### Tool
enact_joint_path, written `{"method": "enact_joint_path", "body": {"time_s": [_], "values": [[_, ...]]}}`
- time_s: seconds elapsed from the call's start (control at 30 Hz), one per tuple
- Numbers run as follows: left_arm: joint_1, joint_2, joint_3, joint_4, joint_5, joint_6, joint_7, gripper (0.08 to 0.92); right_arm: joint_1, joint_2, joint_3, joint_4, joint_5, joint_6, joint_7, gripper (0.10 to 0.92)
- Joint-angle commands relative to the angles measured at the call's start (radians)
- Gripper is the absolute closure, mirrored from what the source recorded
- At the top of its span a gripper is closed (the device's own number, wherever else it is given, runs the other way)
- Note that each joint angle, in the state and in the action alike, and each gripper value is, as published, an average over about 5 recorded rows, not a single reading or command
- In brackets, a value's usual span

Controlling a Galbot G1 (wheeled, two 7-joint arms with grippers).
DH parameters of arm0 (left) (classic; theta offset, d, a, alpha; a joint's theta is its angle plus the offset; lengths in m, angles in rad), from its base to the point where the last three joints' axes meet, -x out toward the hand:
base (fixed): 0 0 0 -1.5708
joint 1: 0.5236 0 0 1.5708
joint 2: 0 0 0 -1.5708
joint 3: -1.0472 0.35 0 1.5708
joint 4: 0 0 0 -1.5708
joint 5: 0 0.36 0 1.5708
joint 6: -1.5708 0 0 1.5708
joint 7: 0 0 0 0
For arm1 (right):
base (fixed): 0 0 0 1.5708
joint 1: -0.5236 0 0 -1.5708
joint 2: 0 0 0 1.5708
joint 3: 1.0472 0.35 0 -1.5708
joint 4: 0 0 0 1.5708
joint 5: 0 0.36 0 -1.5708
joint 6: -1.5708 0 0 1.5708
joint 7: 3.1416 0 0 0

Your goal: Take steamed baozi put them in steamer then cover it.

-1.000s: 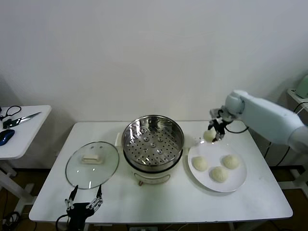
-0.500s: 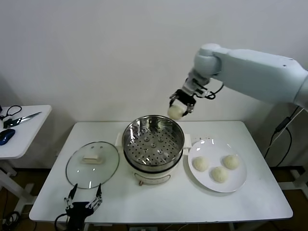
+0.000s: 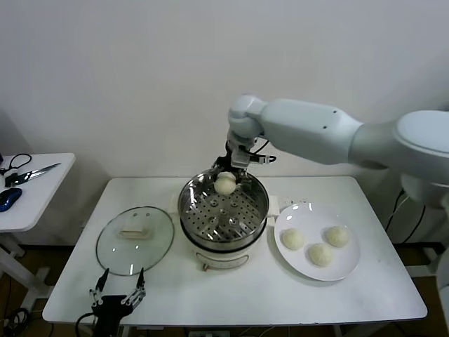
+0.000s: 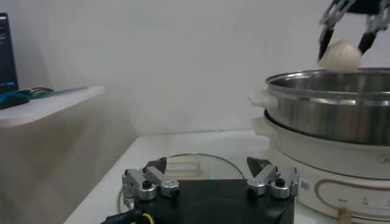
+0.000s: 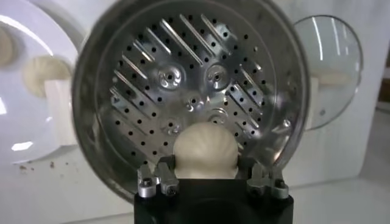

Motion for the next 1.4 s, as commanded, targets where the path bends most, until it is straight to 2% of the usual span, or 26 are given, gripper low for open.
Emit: {"method": "enact_joint_path", "body": {"time_s": [0.03,0.3,0.5,0.63,0.77,0.93,1.0,1.1,1.4], "values": [[-0.004,0.000,0.000,0.009,0.002,0.000,0.000,0.177,-0.100,0.055,0.041,-0.126,-0.122,0.069,0.028,0.355],[-0.011,0.000,-0.001,0.016,0.002,0.000,-0.001,0.177,-0.138,0.102,0.106,-0.243,-0.173,0.089,0.054,0.351],[-0.007,-0.001,-0.003,0.014,0.001,-0.003,-0.004,0.177,-0.136,0.120,0.106,-0.272,-0.149,0.117,0.062,0.237],[-0.004,-0.003,-0.003,0.011,0.001,-0.007,-0.006,0.177,-0.101,0.094,0.082,-0.210,-0.058,0.113,0.036,0.206],[0.000,-0.007,0.002,0.007,0.003,-0.009,-0.006,0.177,0.015,0.011,0.004,-0.060,0.130,0.065,-0.025,0.203],[-0.002,-0.016,0.007,-0.001,0.011,-0.005,-0.005,0.177,0.269,-0.166,-0.196,0.180,0.537,-0.072,-0.112,0.202],[-0.002,-0.019,0.009,-0.005,0.013,-0.004,-0.004,0.177,0.369,-0.251,-0.320,0.257,0.737,-0.171,-0.138,0.203],[-0.001,-0.019,0.009,-0.007,0.015,-0.003,-0.004,0.177,0.476,-0.382,-0.465,0.323,0.918,-0.365,-0.173,0.203],[0.001,-0.017,0.012,-0.012,0.015,-0.007,-0.005,0.177,0.461,-0.691,-0.585,0.488,0.897,-0.713,-0.103,0.203]]}}
